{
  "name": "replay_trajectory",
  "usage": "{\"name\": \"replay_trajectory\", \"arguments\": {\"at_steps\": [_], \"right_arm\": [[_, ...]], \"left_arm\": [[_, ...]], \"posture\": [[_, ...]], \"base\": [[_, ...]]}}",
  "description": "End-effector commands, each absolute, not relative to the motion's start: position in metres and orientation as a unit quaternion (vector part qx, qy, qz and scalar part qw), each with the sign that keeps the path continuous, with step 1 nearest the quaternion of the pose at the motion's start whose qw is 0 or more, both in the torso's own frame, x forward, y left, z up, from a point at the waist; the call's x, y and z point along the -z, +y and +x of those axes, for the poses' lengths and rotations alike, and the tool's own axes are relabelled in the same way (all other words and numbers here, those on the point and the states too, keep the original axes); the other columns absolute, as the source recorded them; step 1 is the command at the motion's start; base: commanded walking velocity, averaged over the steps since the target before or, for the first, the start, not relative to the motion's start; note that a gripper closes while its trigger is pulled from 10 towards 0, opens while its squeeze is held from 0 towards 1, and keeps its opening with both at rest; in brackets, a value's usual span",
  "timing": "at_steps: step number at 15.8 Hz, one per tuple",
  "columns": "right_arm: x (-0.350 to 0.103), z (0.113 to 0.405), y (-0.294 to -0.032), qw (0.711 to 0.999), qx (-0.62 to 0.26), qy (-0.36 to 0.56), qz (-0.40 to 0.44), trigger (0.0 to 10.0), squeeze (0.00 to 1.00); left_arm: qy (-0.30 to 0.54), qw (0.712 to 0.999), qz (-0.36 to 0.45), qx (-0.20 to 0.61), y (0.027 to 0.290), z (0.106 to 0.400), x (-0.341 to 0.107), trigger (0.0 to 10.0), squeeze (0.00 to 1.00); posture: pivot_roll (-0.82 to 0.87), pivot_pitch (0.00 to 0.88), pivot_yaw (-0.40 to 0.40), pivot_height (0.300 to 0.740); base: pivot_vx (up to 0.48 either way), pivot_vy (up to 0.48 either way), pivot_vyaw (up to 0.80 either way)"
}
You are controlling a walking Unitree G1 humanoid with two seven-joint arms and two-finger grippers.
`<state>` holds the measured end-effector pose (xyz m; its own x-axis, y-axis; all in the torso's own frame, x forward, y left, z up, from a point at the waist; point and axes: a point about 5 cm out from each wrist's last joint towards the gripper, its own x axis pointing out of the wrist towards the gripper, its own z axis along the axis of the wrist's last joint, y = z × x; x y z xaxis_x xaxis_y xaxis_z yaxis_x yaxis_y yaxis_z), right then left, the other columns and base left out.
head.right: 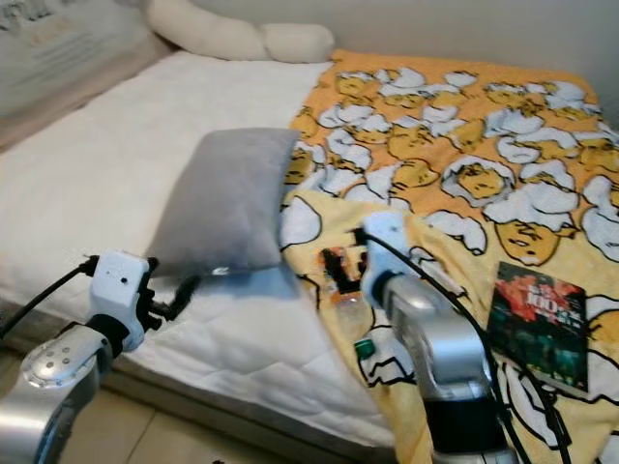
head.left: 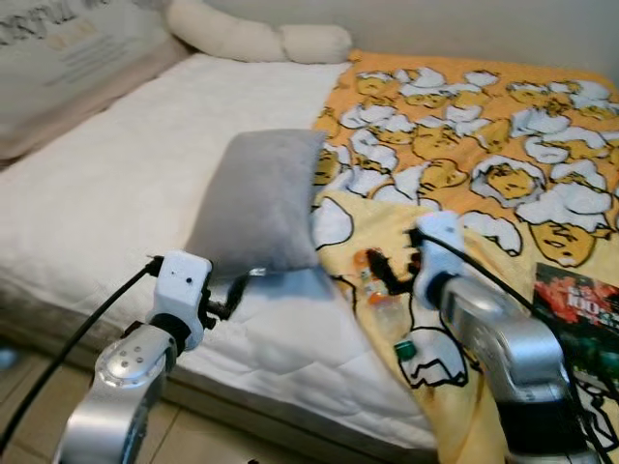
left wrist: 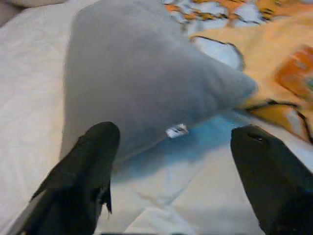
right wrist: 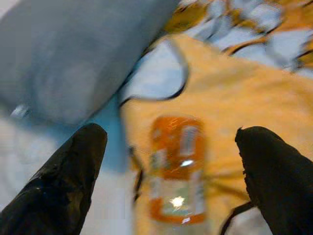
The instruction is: Clean up the room
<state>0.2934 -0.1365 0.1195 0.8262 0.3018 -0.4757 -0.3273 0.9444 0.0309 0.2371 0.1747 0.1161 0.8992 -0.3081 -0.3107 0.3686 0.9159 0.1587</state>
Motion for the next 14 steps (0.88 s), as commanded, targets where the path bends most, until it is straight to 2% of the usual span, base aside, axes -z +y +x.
{"name": "replay_trajectory", "arguments": {"at_steps": [1, 3, 6, 11, 12, 14], "right_arm": [[-0.114, 0.296, -0.135, 0.945, -0.174, 0.275, -0.041, 10.0, 1.0], [-0.111, 0.304, -0.131, 0.932, -0.176, 0.31, -0.071, 10.0, 1.0], [-0.096, 0.308, -0.125, 0.892, -0.162, 0.406, -0.114, 10.0, 1.0], [-0.075, 0.318, -0.107, 0.871, -0.173, 0.44, -0.137, 10.0, 1.0], [-0.072, 0.32, -0.104, 0.867, -0.173, 0.445, -0.143, 10.0, 0.0], [-0.064, 0.322, -0.099, 0.861, -0.172, 0.451, -0.159, 10.0, 0.0]], "left_arm": [[0.146, 0.961, 0.112, 0.208, 0.17, 0.24, -0.117, 10.0, 1.0], [0.153, 0.95, 0.132, 0.239, 0.171, 0.243, -0.115, 10.0, 1.0], [0.174, 0.928, 0.144, 0.296, 0.173, 0.244, -0.115, 10.0, 1.0], [0.192, 0.912, 0.146, 0.33, 0.177, 0.24, -0.114, 10.0, 1.0], [0.196, 0.91, 0.146, 0.334, 0.178, 0.24, -0.113, 10.0, 1.0], [0.204, 0.903, 0.151, 0.348, 0.178, 0.241, -0.114, 10.0, 1.0]], "posture": [[-0.07, 0.0, 0.066, 0.74], [-0.06, 0.0, 0.062, 0.74], [-0.05, 0.0, 0.064, 0.74], [-0.04, 0.0, 0.087, 0.74], [-0.04, 0.0, 0.089, 0.74], [-0.04, 0.0, 0.089, 0.74]], "base": [[0.0, 0.0, 0.0], [0.0, 0.0, 0.0], [0.0, 0.0, 0.0], [0.0, 0.0, 0.0], [0.0, 0.0, 0.0], [0.0, 0.0, 0.0]]}}
